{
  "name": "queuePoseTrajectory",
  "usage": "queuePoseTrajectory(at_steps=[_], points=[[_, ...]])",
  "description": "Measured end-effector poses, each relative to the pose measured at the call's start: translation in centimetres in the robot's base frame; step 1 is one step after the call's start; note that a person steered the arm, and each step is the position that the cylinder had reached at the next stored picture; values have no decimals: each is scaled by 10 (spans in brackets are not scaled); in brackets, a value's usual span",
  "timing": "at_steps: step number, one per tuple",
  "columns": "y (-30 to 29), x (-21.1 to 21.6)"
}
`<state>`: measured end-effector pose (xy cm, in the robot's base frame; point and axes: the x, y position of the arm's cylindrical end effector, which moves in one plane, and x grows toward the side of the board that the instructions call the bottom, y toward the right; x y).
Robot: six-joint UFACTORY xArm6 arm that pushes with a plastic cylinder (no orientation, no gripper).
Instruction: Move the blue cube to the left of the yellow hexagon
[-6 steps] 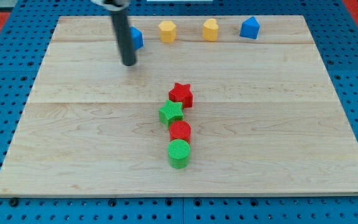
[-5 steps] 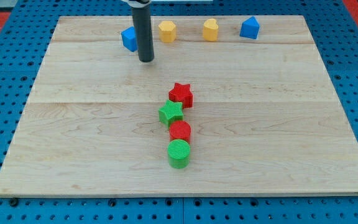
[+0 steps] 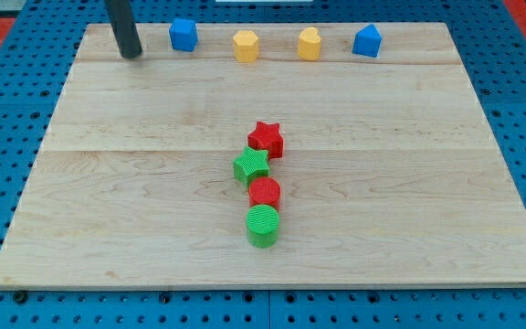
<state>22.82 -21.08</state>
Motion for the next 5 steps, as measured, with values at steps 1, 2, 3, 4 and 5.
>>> queuePoseTrajectory(at_steps=[1, 2, 3, 4, 5], points=[[24, -36], [65, -36], [138, -37], [130, -29], [113, -16]])
